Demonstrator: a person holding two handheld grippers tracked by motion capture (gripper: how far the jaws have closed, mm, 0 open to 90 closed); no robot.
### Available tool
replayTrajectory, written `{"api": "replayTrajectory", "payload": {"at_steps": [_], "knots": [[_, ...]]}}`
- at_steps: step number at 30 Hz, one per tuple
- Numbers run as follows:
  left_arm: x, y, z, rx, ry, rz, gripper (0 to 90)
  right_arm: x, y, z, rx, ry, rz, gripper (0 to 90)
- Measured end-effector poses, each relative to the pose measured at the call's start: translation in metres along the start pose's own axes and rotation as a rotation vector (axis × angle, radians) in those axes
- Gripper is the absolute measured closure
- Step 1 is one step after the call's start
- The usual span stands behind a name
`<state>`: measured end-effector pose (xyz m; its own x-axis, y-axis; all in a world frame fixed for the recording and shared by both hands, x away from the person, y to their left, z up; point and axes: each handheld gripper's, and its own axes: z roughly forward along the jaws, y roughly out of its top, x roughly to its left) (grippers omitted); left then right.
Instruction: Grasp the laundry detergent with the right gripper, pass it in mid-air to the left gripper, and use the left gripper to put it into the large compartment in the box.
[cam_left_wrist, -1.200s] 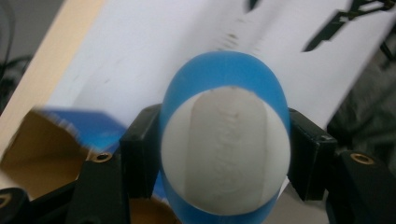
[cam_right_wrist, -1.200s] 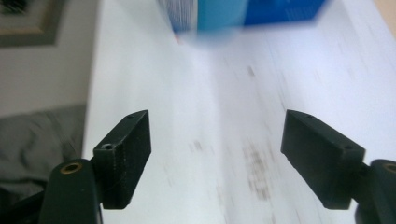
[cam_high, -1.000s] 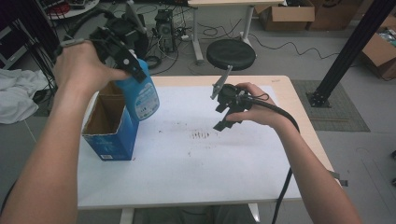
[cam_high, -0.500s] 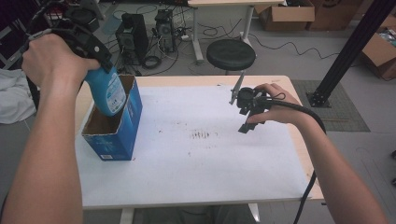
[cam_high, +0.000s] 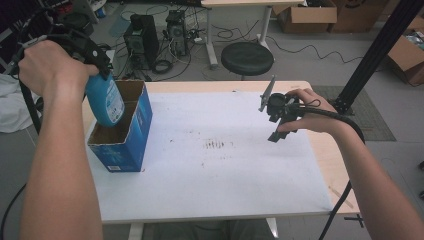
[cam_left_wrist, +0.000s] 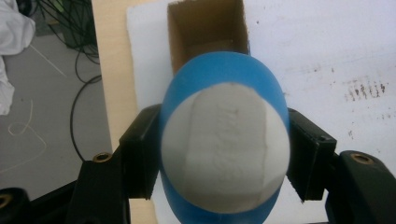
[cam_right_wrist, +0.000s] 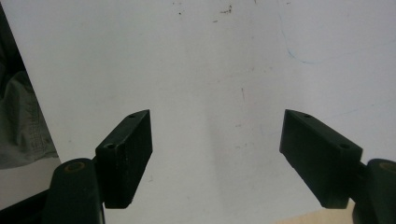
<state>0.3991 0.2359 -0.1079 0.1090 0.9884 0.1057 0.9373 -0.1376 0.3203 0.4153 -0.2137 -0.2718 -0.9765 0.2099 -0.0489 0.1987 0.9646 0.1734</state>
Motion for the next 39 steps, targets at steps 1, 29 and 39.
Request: {"api": "replayTrajectory", "payload": {"at_steps": [1,29,39], "knots": [[0.0,-0.001,0.002,0.001,-0.003,-0.003,38.6,0.001,-0.001,0.0,0.005,-0.002,0.004,25.4],[-0.006,-0.022,0.117,0.097,-0.004,-0.044,38.7,0.005,-0.01,0.002,0.021,-0.014,0.011,26.8],[-0.011,-0.029,0.146,0.14,-0.007,-0.042,38.7,0.003,-0.011,0.005,0.018,-0.013,0.014,26.8]]}}
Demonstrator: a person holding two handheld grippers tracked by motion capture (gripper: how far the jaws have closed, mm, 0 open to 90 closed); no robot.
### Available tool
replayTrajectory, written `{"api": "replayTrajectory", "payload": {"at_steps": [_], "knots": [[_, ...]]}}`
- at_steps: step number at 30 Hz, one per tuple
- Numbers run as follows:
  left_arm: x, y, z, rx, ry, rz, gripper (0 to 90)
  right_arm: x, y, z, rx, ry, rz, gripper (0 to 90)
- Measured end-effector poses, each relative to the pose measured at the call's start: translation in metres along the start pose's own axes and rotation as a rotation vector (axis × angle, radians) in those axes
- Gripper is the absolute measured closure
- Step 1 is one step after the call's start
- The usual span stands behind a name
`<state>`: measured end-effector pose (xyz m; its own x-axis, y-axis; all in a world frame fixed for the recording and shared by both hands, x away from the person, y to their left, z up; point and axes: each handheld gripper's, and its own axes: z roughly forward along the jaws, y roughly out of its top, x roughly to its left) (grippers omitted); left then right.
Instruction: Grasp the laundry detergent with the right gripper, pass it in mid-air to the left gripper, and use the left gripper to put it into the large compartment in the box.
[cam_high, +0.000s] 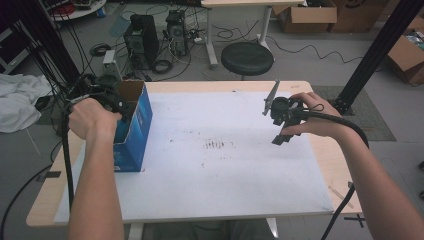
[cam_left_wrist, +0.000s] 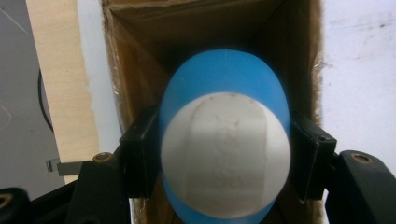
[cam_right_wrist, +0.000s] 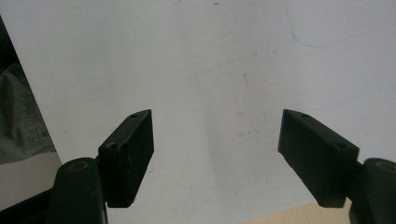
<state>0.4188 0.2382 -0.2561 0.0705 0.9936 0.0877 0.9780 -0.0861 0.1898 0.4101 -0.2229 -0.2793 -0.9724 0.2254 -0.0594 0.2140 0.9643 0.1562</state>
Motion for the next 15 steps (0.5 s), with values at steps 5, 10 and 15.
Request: {"api": "replayTrajectory", "payload": {"at_steps": [5,10,15], "knots": [[0.001,-0.002,0.008,0.018,-0.002,0.01,38.6,0.0,-0.001,0.001,0.001,0.003,0.005,26.8],[0.001,-0.003,0.014,0.027,0.011,0.014,38.6,-0.001,-0.001,0.003,-0.004,0.004,0.004,26.8],[0.003,-0.004,0.014,0.026,0.007,0.012,38.6,-0.001,-0.001,0.005,-0.002,0.007,0.004,26.8]]}}
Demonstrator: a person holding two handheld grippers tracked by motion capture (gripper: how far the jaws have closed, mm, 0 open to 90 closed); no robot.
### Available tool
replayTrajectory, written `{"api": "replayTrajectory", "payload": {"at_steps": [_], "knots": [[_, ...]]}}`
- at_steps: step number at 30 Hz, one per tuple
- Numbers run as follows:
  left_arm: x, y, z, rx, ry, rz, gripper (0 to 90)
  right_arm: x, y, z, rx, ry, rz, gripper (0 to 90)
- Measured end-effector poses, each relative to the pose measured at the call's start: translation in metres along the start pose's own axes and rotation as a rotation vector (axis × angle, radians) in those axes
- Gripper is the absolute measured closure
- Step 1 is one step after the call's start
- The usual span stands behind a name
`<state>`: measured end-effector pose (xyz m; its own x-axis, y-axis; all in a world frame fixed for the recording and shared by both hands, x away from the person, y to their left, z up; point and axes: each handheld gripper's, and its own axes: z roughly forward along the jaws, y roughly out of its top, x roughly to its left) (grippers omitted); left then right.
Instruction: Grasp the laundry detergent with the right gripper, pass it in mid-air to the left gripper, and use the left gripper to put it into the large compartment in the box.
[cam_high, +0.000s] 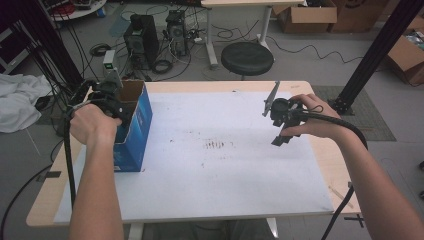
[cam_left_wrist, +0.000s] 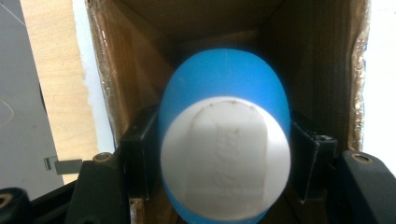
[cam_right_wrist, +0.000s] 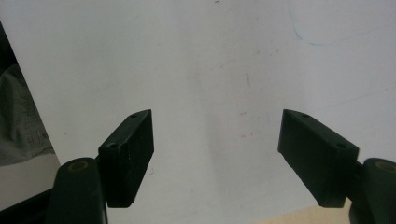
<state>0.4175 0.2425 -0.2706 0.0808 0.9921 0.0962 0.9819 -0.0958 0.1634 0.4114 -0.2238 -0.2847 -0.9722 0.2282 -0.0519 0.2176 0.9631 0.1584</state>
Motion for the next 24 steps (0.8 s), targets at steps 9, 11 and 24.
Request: {"api": "replayTrajectory", "payload": {"at_steps": [9,11,24], "knots": [[0.0032,-0.0027,0.0024,-0.006,-0.015,-0.012,38.2,0.0006,0.0006,0.0035,0.004,0.005,0.001,26.8],[0.0037,-0.0031,0.0023,-0.006,-0.016,-0.013,38.1,0.0011,0.0005,0.0041,0.003,0.008,0.001,26.8],[0.0027,-0.0044,0.0025,-0.003,-0.023,-0.012,37.7,0.0026,0.0011,0.0052,0.012,0.006,0.005,26.8]]}}
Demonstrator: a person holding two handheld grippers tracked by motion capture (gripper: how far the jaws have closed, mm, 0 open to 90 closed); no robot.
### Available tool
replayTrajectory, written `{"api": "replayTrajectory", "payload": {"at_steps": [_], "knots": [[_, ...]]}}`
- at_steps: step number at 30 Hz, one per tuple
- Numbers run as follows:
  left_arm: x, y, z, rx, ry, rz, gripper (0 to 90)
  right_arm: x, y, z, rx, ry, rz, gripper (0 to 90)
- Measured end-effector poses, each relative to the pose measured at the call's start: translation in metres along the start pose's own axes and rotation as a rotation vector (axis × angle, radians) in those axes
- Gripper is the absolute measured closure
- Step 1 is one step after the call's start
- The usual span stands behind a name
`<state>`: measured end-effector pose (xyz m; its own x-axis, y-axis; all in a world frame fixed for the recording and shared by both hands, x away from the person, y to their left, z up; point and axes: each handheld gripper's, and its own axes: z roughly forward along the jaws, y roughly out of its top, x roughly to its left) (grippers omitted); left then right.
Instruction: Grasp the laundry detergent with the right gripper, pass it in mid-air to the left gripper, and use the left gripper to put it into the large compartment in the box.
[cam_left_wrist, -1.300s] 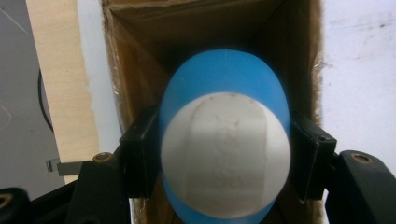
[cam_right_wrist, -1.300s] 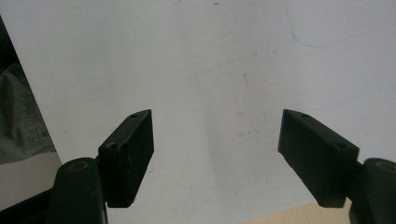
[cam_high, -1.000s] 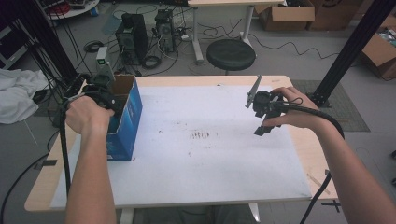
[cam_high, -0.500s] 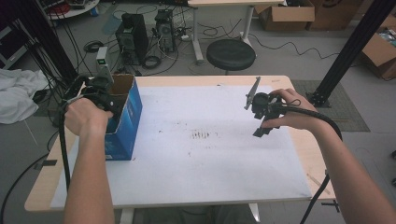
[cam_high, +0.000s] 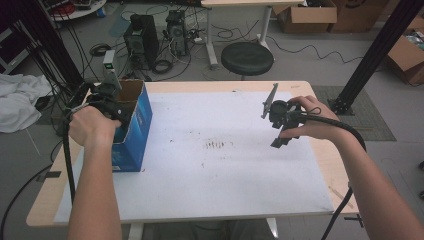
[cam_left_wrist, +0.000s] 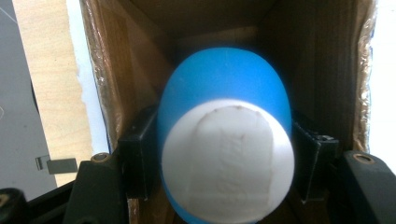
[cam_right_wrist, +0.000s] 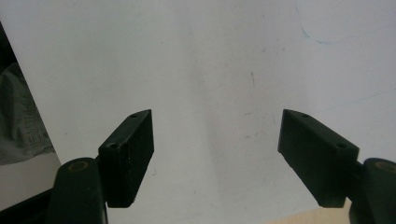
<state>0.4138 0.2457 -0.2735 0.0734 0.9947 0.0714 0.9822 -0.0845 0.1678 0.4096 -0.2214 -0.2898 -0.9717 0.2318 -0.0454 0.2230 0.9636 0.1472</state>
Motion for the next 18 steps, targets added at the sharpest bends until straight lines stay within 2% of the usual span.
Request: {"api": "replayTrajectory", "payload": {"at_steps": [18], "knots": [[-0.0022,-0.0011,-0.0009,0.008,-0.014,0.011,36.6,-0.0007,-0.0013,0.0025,0.009,0.006,-0.004,26.8]]}}
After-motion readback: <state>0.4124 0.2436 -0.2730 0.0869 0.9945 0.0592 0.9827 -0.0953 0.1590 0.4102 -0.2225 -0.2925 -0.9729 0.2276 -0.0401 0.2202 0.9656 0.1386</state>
